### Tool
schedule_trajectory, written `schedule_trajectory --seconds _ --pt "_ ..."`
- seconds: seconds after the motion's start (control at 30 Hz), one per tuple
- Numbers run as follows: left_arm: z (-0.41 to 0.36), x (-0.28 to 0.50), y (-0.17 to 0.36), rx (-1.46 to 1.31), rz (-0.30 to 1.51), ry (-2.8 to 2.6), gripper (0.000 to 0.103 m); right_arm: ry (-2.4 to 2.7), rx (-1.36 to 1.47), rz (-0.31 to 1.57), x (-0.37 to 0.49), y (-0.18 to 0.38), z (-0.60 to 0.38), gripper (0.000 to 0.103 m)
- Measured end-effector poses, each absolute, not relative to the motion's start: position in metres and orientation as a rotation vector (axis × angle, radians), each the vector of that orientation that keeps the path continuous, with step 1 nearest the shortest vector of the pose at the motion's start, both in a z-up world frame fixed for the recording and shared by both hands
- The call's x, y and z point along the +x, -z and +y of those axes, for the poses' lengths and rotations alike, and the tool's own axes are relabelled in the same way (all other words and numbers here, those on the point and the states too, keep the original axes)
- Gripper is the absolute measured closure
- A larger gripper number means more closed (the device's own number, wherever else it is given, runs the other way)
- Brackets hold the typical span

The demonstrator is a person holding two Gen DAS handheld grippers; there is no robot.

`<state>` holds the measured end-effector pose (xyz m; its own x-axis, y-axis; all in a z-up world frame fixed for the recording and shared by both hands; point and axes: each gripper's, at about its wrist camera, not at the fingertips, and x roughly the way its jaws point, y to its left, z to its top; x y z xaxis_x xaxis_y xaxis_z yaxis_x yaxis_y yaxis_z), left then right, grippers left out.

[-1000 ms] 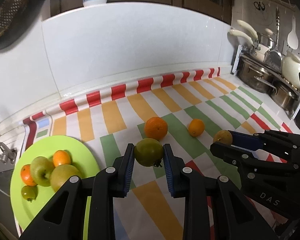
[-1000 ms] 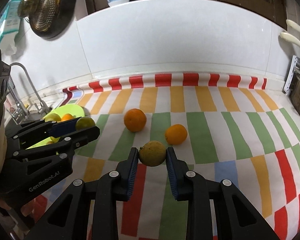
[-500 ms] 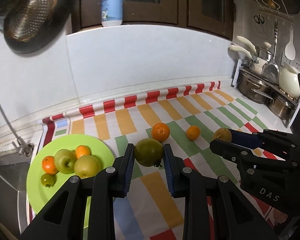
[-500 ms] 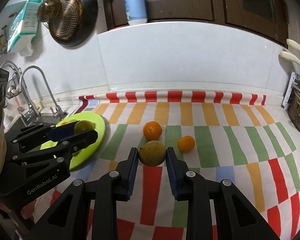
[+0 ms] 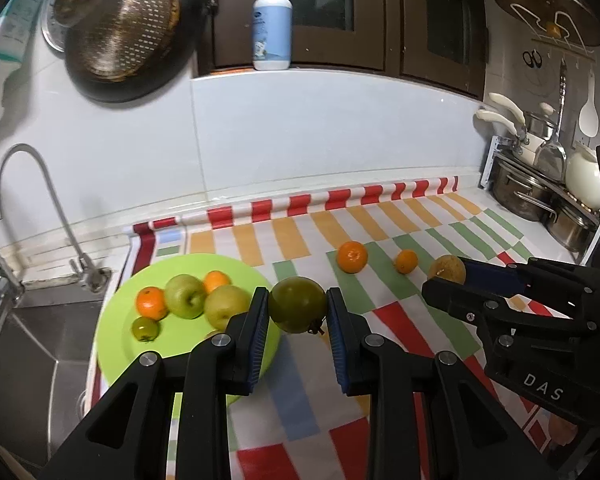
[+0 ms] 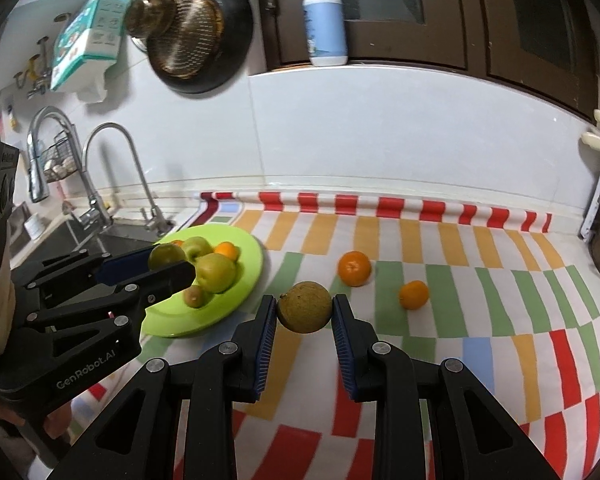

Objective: Organize fruits
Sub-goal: 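Carry the lime and yellow fruit over the green plate and lower them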

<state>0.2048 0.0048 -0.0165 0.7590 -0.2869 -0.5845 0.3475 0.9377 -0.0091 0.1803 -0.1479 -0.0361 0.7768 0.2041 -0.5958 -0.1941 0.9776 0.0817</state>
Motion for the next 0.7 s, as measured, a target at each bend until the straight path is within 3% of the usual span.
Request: schedule_trajectory --seconds 0.7 --pt "0.076 0.183 0.014 0.080 0.614 0.264 0.074 -0.336 -0.011 0.631 0.167 0.030 -0.076 0.073"
